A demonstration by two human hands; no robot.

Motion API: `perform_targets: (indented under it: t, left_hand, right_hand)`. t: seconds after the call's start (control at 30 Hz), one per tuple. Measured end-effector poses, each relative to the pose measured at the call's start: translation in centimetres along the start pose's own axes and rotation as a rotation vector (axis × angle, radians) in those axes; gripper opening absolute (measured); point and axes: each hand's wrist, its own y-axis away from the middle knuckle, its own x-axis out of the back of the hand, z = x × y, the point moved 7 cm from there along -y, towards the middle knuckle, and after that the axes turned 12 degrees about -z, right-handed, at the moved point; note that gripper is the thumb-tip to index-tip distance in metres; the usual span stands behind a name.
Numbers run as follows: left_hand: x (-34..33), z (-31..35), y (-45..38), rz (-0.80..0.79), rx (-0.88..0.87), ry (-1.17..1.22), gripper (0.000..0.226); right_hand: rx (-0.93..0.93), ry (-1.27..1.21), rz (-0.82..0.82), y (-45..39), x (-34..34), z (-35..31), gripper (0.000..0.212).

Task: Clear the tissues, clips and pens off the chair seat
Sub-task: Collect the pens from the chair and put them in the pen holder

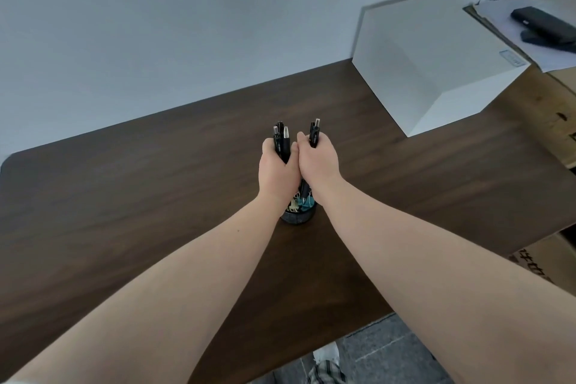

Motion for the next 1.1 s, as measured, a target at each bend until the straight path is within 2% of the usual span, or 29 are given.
perform_targets:
  t: [0.13, 0.37, 0.67, 0.8, 0.97, 1.1]
  left_hand:
    - [0.2, -0.5, -0.3, -0.034, 0.015, -0.047, 0.014]
    - [0.2, -0.3, 0.0, -0.059, -0.019, -0.184, 0.015]
    - [0.0, 0.1, 1.3, -0.187, -0.032, -0.200, 0.063]
    - [0.7, 0.4, 1.8, -0.182, -0.041, -0.273, 0.064]
    - [1.7, 1.9, 3.7, -0.143, -0.143, -0.383, 0.065]
    - [1.5, 3.1, 5.9, -0.171, -0.195, -0.412, 0.067]
  right_hand:
    - [0.070, 0.166, -0.048, 0.1, -0.4, -0.5, 0.014]
    - [0.138, 0.326, -0.006, 0.8, 0.2, -1.1, 0.015]
    - [0.131, 0.387, -0.048, 2.0, 1.5, -1.5, 0.043]
    - [0.124, 0.417, -0.009, 3.3, 2.8, -1.5, 0.046]
    - [0.119, 0.445, 0.041, 6.2, 4.7, -1.2, 0.049]
    - [0.075, 0.447, 0.097, 9.8, 7.2, -0.2, 0.051]
